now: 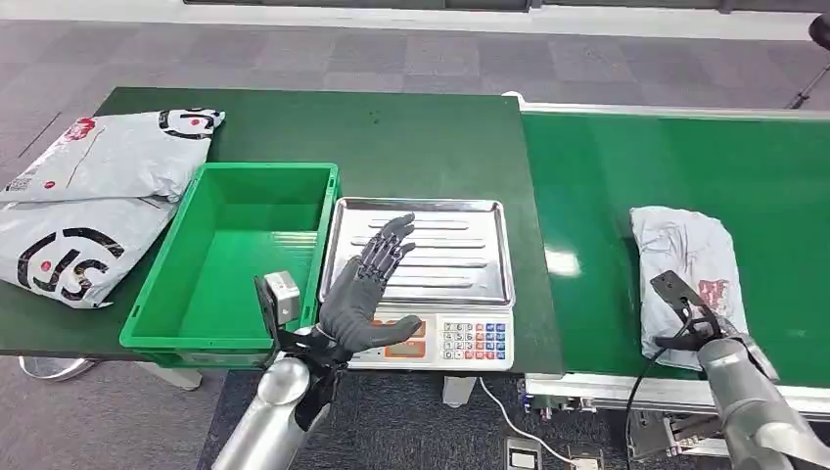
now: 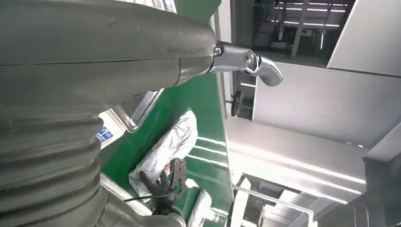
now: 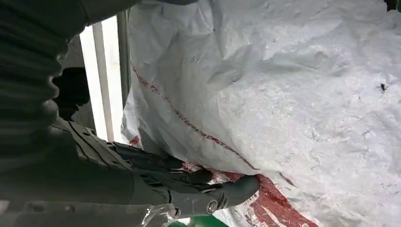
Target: Moved the parcel from conveyor to table for the left to box.
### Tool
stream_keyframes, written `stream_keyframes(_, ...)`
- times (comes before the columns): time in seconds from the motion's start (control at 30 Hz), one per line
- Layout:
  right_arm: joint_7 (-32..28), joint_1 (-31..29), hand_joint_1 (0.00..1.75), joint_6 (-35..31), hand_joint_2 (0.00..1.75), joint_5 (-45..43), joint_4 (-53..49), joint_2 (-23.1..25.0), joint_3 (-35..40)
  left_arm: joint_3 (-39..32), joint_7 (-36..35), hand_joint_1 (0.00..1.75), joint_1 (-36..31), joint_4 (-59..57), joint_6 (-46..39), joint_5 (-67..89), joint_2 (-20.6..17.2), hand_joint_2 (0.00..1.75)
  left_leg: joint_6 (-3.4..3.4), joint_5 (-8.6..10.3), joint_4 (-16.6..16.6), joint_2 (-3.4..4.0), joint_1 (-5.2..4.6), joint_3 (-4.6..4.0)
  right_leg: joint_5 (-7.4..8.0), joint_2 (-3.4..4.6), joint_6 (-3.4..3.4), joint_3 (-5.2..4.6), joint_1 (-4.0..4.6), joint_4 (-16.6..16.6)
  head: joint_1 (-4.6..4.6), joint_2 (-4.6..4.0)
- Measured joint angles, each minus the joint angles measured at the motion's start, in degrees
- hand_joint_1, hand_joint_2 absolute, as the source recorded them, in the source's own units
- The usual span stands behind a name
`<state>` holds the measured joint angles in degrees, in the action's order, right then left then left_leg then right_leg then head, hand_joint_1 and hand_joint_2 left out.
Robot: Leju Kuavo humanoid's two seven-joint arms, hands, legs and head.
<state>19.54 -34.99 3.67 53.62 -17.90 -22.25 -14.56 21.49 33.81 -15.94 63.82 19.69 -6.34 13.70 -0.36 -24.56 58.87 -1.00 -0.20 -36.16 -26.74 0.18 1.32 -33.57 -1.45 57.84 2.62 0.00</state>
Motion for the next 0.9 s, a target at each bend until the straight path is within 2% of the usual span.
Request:
stream_keyframes(0.33,0.0,-0.01,0.0,0.02,1.75,0.02,0.09,0.13,0.0,0.0,0.0,0.0,0.0,-0.13,-0.17,0.02,0.0,1.75,0.0,0.0,0.0,0.0,0.0,0.0,0.0,-0.01,0.0,0.01,0.0,0.0,0.0,0.0)
stream_keyframes(0.37,0.04,-0.02,0.4,0.26,1.75,0.09,0.11,0.13,0.0,0.0,0.0,0.0,0.0,-0.13,-0.2,0.02,0.0,1.75,0.0,0.0,0.0,0.0,0.0,0.0,0.0,-0.01,0.0,0.02,0.0,0.0,0.0,0.0)
stream_keyframes(0.4,0.04,-0.04,1.75,1.09,1.75,0.28,0.11,0.15,0.0,0.0,-0.04,0.0,0.0,-0.13,-0.28,0.02,0.0,1.75,0.0,0.0,0.0,0.0,0.0,0.01,0.0,-0.01,0.0,0.02,0.0,0.0,0.0,0.0)
stream_keyframes(0.9,-5.44,-1.75,1.75,3.59,1.75,2.43,0.13,0.72,0.0,0.0,-0.2,0.0,0.77,1.25,-1.71,-0.09,-0.5,1.75,0.0,0.01,0.0,0.01,0.01,0.02,0.02,0.01,0.0,0.03,0.01,0.0,0.0,0.0)
